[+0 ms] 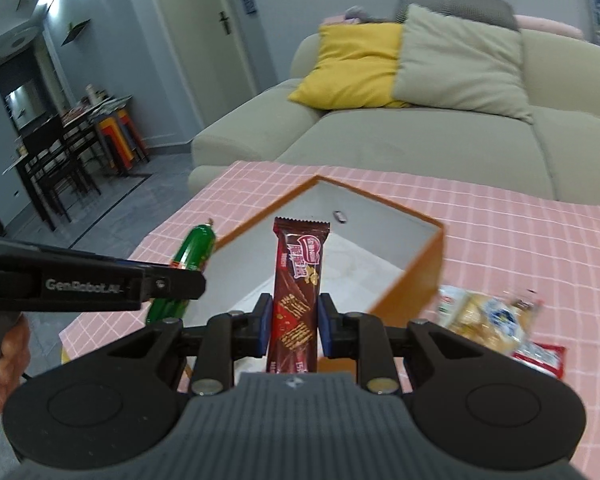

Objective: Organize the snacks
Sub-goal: 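Carry the sausage and chocolate bar over the box and release them inside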

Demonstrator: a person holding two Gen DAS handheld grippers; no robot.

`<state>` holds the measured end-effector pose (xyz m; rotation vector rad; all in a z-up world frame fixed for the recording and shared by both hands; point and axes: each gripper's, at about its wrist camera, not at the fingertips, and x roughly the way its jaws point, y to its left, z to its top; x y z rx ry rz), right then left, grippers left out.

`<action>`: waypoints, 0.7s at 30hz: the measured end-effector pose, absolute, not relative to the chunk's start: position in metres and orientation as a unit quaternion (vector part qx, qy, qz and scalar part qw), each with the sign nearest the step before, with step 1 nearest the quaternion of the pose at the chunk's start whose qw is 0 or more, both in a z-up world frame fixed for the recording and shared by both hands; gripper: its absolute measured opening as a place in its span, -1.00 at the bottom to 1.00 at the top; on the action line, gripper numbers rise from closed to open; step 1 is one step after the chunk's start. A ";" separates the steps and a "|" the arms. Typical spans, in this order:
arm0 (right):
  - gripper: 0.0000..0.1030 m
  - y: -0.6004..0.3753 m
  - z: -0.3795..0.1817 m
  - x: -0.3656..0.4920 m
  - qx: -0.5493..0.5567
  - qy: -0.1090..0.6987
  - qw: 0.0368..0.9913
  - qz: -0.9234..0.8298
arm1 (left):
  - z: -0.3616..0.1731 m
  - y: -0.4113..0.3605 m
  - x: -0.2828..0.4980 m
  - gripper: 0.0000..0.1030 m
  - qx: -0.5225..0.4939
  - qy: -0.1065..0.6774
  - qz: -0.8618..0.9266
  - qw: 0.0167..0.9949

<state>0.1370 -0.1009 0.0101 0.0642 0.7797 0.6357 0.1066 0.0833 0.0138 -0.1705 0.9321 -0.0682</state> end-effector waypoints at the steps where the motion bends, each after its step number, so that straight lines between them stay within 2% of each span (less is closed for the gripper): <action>1: -0.60 -0.094 0.008 0.143 0.027 0.377 0.873 0.307 | 0.011 0.087 0.111 -0.52 -0.082 0.455 -0.032 0.886; 14: -0.61 -0.034 -0.038 0.202 -0.062 0.446 0.830 0.330 | -0.045 0.117 0.155 -0.52 -0.101 0.557 -0.037 0.824; 21: -0.61 -0.015 -0.070 0.222 -0.105 0.482 0.804 0.331 | -0.076 0.121 0.174 -0.52 -0.109 0.585 -0.026 0.803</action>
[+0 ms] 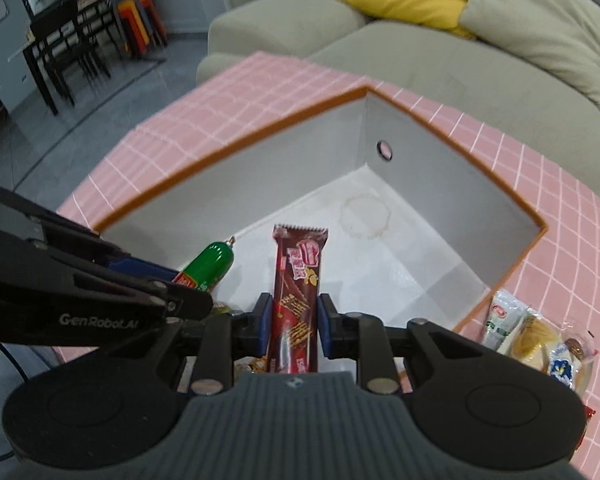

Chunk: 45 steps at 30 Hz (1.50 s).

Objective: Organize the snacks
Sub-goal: 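Carry the sausage and chocolate bar over the box and release them inside, then withdraw both open tools from the box toward the remaining snacks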

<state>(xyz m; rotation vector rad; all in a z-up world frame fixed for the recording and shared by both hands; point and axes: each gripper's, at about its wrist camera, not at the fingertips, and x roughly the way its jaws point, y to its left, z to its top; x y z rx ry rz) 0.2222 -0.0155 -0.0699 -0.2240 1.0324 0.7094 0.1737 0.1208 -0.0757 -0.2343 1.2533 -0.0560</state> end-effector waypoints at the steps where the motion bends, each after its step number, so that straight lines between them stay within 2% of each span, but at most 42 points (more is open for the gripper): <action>1: -0.61 -0.013 -0.074 0.225 -0.114 0.485 0.802 0.330 | -0.079 0.121 0.176 -0.52 -0.112 0.587 -0.025 0.801; 11: -0.61 0.014 -0.105 0.233 -0.222 0.501 0.765 0.337 | -0.103 0.124 0.193 -0.52 -0.100 0.621 -0.021 0.777; 23: -0.61 0.021 -0.116 0.231 -0.246 0.525 0.742 0.337 | -0.109 0.122 0.194 -0.51 -0.101 0.633 -0.023 0.767; 26: -0.58 0.020 -0.112 0.231 -0.241 0.527 0.742 0.337 | -0.105 0.122 0.191 -0.44 -0.100 0.631 -0.021 0.769; 30: -0.16 0.019 -0.104 0.226 -0.235 0.523 0.746 0.338 | -0.095 0.124 0.183 -0.38 -0.102 0.621 -0.018 0.777; 38: 0.19 0.009 -0.076 0.212 -0.207 0.499 0.773 0.332 | -0.064 0.129 0.169 -0.36 -0.105 0.586 -0.008 0.803; 45: 0.35 -0.005 -0.042 0.198 -0.185 0.470 0.800 0.324 | -0.035 0.128 0.155 -0.36 -0.111 0.556 0.003 0.824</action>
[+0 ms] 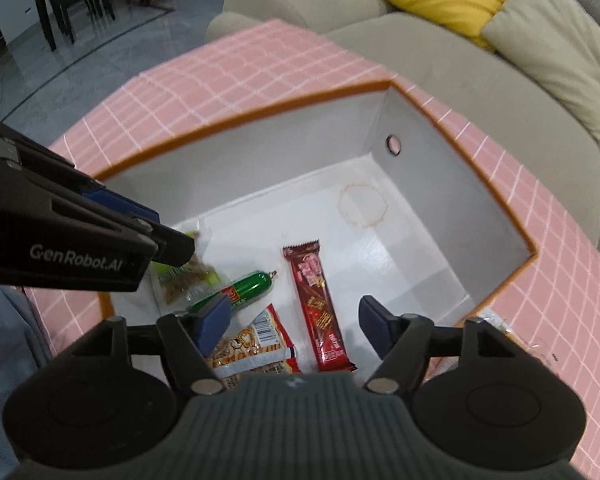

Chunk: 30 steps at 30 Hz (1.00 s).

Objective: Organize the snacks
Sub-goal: 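Withdraw both open tools from the box toward the remaining snacks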

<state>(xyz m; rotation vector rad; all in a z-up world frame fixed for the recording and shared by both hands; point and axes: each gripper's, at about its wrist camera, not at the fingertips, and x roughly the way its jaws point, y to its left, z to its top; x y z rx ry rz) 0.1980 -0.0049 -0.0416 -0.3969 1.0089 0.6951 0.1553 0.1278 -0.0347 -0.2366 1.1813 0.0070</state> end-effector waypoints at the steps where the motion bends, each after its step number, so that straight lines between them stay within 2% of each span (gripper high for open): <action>1: 0.38 -0.008 -0.037 0.195 -0.179 0.466 0.804 0.322 | -0.030 0.127 0.153 -0.36 -0.112 0.550 0.003 0.827; 3: 0.49 -0.015 -0.029 0.190 -0.167 0.459 0.812 0.318 | -0.021 0.123 0.147 -0.36 -0.113 0.539 0.002 0.834; 17: 0.62 -0.080 0.013 0.128 -0.108 0.388 0.870 0.284 | 0.020 0.078 0.093 -0.36 -0.113 0.465 -0.022 0.878; 30: 0.63 -0.160 -0.007 0.067 -0.034 0.358 0.907 0.217 | 0.021 0.018 0.051 -0.30 -0.103 0.419 -0.065 0.900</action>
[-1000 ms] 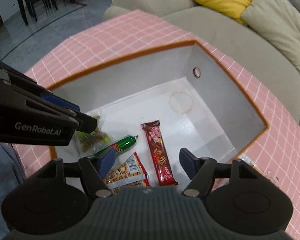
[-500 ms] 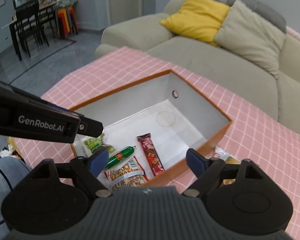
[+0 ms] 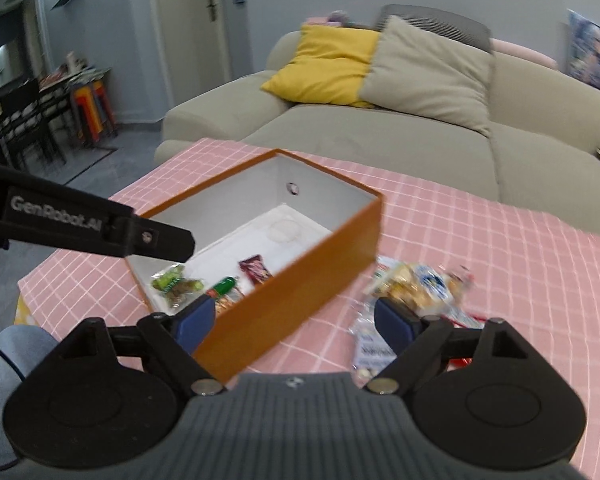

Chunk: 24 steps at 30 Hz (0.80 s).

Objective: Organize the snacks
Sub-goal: 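Withdraw both open tools from the box toward the remaining snacks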

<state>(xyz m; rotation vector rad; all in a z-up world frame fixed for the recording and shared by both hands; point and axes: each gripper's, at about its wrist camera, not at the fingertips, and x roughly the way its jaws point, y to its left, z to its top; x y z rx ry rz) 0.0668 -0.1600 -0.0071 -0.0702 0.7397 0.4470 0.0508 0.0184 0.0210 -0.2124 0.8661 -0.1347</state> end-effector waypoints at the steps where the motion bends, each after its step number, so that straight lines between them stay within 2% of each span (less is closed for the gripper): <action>1: 0.63 -0.166 -0.011 0.063 -0.031 0.356 0.911 0.208 | 0.019 0.013 0.049 -0.29 -0.103 0.417 -0.070 0.900; 6: 0.63 -0.195 -0.033 0.047 -0.031 0.352 0.921 0.161 | 0.006 -0.008 0.040 -0.20 -0.107 0.419 -0.092 0.897; 19: 0.64 -0.238 -0.087 0.037 -0.040 0.388 0.916 0.095 | -0.049 -0.053 0.041 -0.18 -0.094 0.454 -0.124 0.877; 21: 0.68 -0.241 -0.094 0.037 -0.037 0.396 0.913 0.088 | -0.056 -0.054 0.044 -0.08 -0.099 0.459 -0.123 0.874; 24: 0.73 -0.245 -0.102 0.042 -0.029 0.406 0.909 0.085 | -0.065 -0.056 0.049 -0.04 -0.099 0.466 -0.123 0.870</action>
